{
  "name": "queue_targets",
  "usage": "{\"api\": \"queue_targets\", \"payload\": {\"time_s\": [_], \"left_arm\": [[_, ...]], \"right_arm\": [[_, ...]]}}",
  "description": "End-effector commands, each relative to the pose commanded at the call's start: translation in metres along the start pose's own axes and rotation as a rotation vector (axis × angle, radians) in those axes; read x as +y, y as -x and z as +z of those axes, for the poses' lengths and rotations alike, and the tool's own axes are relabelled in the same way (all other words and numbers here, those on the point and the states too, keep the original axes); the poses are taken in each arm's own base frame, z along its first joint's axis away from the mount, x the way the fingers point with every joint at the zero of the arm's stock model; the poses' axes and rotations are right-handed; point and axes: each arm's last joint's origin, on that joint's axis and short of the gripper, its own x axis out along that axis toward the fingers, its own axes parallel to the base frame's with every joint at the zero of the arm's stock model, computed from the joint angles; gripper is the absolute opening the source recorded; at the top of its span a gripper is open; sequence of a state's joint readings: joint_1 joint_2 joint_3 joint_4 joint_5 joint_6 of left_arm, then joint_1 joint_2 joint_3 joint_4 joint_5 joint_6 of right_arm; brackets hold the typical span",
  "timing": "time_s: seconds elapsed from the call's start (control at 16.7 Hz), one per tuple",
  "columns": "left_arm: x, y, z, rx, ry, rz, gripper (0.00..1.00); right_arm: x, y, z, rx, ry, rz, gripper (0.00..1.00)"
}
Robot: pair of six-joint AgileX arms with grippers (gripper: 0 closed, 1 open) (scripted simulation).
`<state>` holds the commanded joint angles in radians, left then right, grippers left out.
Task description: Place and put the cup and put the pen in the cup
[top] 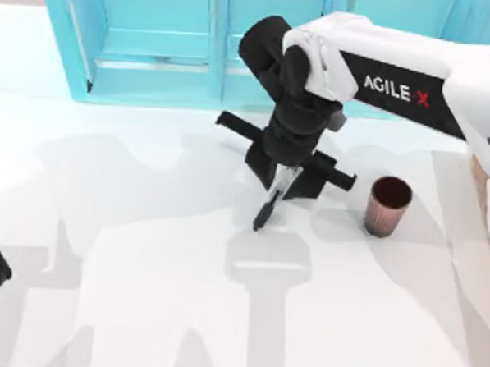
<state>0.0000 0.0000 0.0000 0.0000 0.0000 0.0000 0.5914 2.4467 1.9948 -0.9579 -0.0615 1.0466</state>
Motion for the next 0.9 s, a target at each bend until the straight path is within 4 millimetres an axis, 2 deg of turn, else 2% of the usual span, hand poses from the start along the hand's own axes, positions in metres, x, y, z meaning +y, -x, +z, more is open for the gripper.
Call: {"api": "queue_targets", "payload": {"time_s": [0.12, 0.24, 0.42, 0.54, 0.72, 0.9], "left_arm": [[0.0, 0.0, 0.0, 0.0, 0.0, 0.0, 1.0], [0.0, 0.0, 0.0, 0.0, 0.0, 0.0, 1.0], [0.0, 0.0, 0.0, 0.0, 0.0, 0.0, 1.0], [0.0, 0.0, 0.0, 0.0, 0.0, 0.0, 1.0], [0.0, 0.0, 0.0, 0.0, 0.0, 0.0, 1.0], [0.0, 0.0, 0.0, 0.0, 0.0, 0.0, 1.0]], "right_arm": [[0.0, 0.006, -0.014, 0.011, 0.005, -0.021, 0.0], [-0.004, 0.023, -0.029, 0.013, 0.001, -0.033, 0.0], [-0.009, 0.081, -0.05, -0.023, -0.004, 0.032, 0.0], [-0.018, 0.1, -0.067, -0.02, -0.007, 0.033, 0.0], [-0.023, 0.107, -0.087, -0.002, -0.002, 0.003, 0.0], [-0.023, 0.107, -0.085, -0.003, -0.006, 0.006, 0.0]]}}
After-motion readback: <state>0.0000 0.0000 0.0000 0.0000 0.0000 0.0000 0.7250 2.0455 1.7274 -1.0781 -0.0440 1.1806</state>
